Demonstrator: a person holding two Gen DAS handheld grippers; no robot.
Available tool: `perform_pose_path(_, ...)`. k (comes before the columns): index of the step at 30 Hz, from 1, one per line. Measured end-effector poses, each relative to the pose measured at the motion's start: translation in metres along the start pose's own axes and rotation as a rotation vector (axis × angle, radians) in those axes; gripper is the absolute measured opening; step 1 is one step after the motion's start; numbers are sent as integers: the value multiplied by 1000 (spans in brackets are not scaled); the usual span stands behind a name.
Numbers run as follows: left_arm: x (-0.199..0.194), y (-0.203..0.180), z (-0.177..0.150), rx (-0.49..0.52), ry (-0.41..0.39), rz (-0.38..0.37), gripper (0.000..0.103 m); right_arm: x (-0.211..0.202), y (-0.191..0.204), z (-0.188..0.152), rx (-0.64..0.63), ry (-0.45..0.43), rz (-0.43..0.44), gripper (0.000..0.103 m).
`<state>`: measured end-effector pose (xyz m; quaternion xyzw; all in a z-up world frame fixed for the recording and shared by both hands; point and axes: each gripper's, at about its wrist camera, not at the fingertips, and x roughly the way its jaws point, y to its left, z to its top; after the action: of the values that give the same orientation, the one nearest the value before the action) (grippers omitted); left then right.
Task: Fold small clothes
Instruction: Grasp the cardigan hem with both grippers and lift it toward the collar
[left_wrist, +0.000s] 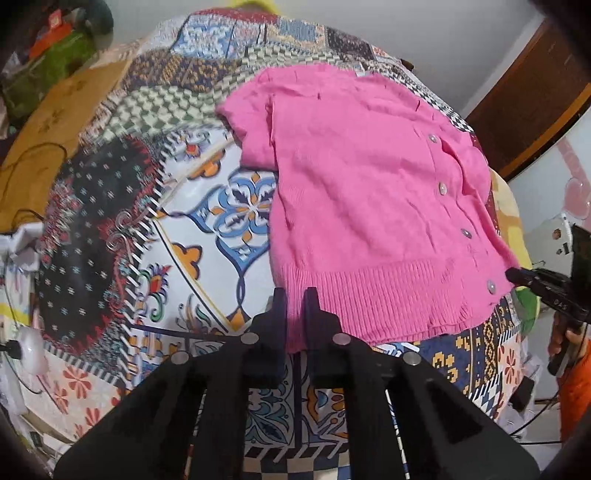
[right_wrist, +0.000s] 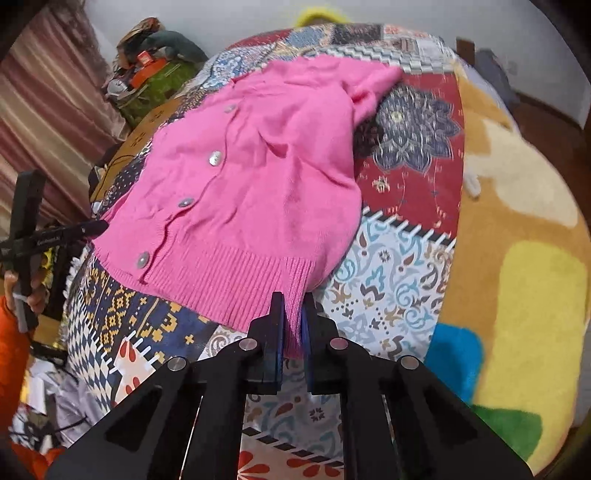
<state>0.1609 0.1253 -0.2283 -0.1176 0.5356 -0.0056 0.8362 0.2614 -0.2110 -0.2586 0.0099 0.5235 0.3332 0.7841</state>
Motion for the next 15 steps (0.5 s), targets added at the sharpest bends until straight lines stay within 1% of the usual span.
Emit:
perform_pose_path(3, -21, -4, 2, 6, -65, 16, 8, -17, 3, 7, -13, -60, -5, 7)
perform_pose_path(5, -42, -5, 8, 5, -124, 21, 8, -35, 6, 15, -23, -115, -8, 7)
perform_pose_path(8, -77, -9, 19, -1, -208, -1, 7, -67, 13, 30, -61, -192, -12, 7)
perform_pose_path(11, -116, -20, 32, 16, -311, -5, 7, -96, 22, 42, -100, -273, -22, 7)
perform_pose_path(15, -158, -33, 51, 22, -410, -16, 7, -125, 34, 58, -127, -362, -20, 6)
